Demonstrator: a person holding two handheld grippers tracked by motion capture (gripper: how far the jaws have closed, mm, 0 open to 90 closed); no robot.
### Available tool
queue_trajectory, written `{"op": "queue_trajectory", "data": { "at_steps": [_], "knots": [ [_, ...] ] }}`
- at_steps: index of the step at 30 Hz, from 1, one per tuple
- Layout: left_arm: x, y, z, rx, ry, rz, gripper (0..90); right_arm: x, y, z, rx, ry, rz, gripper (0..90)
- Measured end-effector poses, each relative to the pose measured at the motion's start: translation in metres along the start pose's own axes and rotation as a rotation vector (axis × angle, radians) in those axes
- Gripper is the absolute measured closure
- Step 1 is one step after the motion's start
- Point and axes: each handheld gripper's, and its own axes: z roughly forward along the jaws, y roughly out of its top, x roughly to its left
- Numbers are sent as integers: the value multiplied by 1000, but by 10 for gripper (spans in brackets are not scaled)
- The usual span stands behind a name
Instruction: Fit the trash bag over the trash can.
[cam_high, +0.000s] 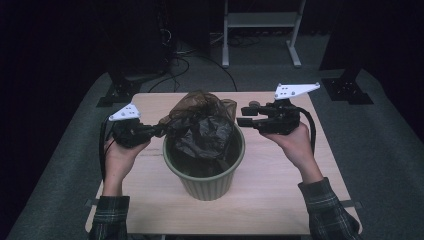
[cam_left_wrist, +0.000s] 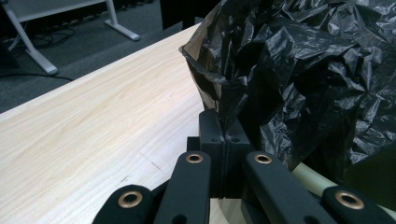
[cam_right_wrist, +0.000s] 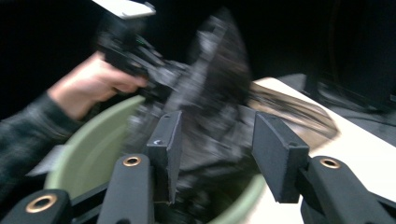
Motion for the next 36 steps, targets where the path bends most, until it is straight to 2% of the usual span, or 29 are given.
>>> {"op": "queue_trajectory", "data": {
  "at_steps": [2, 5, 6, 7, 8, 10, 11, 13, 18, 22, 26, 30, 32, 34, 36],
  "knots": [
    [0, 0, 0, -3, 0, -1, 898, 7, 2, 2, -3, 29, 5, 491],
    [-1, 0, -1, -7, 0, 0, 898, 13, 3, 14, 34, 10, -8, 494],
    [-2, 0, -1, -9, -2, 1, 898, 12, 2, 18, 40, 20, -1, 499],
    [-2, 0, -1, -11, -2, 0, 898, 11, 0, 23, 42, 34, 13, 555],
    [-2, 0, -2, -11, -2, 1, 899, 11, -1, 26, 44, 51, 10, 676],
    [-2, -1, -3, -12, -1, 1, 898, 14, -3, 31, 52, 52, -41, 844],
    [-2, -1, -4, -11, -1, 0, 899, 16, -4, 33, 63, 42, -69, 900],
    [0, -3, -7, -16, 0, -4, 898, 20, -5, 32, 75, 34, -99, 900],
    [-4, -6, -13, -35, -13, -5, 899, 35, -8, 10, 80, 44, -151, 900],
    [-9, -6, -14, -37, -18, 6, 898, 51, -7, -16, 84, 18, -216, 900],
    [-13, -6, -15, -34, -11, 14, 899, 59, -8, -43, 88, -19, -252, 900],
    [-8, -11, -18, -33, 20, -6, 899, 58, -19, -65, 84, -63, -249, 900],
    [-5, -13, -20, -57, 3, -23, 899, 57, -27, -72, 85, -62, -236, 900],
    [-4, -14, -21, -46, 16, -25, 899, 56, -36, -73, 114, -38, -232, 900],
    [-5, -14, -19, -38, 28, -18, 899, 55, -50, -66, 169, -10, -219, 900]
  ]
}}
